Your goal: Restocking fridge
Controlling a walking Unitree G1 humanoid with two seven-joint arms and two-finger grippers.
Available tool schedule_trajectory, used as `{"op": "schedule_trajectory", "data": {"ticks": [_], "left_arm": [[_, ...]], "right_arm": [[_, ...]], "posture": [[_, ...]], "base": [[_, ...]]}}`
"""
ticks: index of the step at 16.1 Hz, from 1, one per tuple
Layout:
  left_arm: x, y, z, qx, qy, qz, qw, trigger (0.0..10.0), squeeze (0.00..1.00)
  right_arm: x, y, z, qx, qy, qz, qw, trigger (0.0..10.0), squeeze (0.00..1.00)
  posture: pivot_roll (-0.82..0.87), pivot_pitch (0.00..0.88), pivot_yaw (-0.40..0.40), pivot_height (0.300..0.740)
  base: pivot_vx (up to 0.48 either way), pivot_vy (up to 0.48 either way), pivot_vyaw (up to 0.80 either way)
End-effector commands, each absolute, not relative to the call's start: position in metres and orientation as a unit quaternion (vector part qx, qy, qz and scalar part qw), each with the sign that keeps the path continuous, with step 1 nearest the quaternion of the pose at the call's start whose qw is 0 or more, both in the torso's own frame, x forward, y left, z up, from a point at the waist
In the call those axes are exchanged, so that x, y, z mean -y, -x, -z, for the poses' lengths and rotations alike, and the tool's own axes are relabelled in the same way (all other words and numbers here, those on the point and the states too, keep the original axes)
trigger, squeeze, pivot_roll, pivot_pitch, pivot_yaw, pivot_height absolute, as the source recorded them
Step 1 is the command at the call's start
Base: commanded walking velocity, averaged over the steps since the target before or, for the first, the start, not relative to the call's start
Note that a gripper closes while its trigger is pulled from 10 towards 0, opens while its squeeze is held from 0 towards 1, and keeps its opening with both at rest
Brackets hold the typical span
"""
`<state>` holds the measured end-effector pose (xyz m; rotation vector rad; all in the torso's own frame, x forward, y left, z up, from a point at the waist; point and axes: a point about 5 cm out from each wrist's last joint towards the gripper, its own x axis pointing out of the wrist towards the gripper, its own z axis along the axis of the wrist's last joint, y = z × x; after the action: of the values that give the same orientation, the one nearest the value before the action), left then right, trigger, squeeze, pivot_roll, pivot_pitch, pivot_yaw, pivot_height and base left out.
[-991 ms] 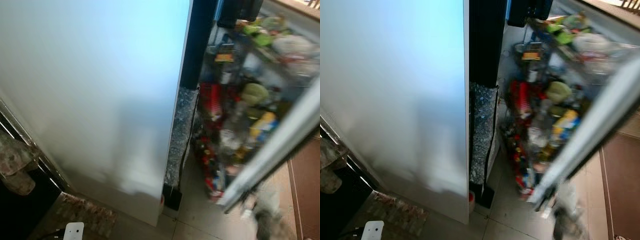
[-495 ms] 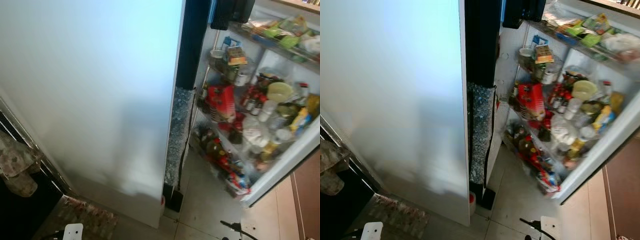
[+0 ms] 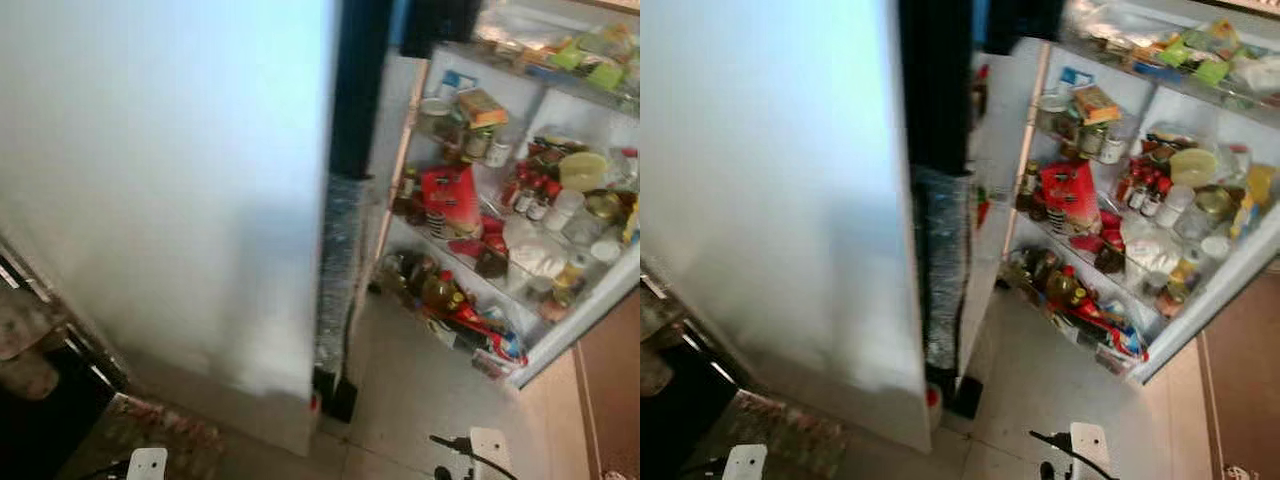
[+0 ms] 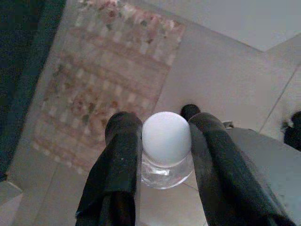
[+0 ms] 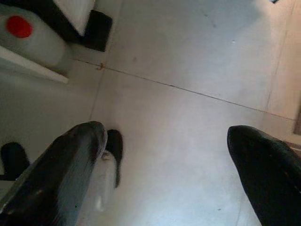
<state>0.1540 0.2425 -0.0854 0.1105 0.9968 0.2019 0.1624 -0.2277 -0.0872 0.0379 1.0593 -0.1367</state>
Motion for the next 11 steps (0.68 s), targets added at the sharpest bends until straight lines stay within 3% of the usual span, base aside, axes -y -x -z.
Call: {"op": "schedule_trajectory", "data": {"ticks": [1,6,11], "left_arm": [[-0.2454,-0.1507,0.0861,-0.483,-0.052,-0.1,0.869,10.0,0.0],[-0.2451,-0.1514,0.0859,-0.482,-0.053,-0.099,0.869,10.0,0.0],[-0.2447,-0.1511,0.0861,-0.482,-0.052,-0.098,0.869,10.0,0.0]], "right_arm": [[0.2269,-0.166,0.0859,-0.502,-0.014,0.063,0.863,10.0,0.0],[0.2277,-0.1677,0.0849,-0.5,-0.02,0.063,0.863,10.0,0.0],[0.2279,-0.1689,0.0842,-0.499,-0.012,0.05,0.865,10.0,0.0]], "posture": [[-0.03,0.0,-0.021,0.74],[-0.02,0.0,-0.018,0.74],[-0.02,0.0,-0.021,0.74]], "base": [[0.0,-0.401,0.8],[0.0,-0.403,0.12],[0.0,-0.404,0.8]]}}
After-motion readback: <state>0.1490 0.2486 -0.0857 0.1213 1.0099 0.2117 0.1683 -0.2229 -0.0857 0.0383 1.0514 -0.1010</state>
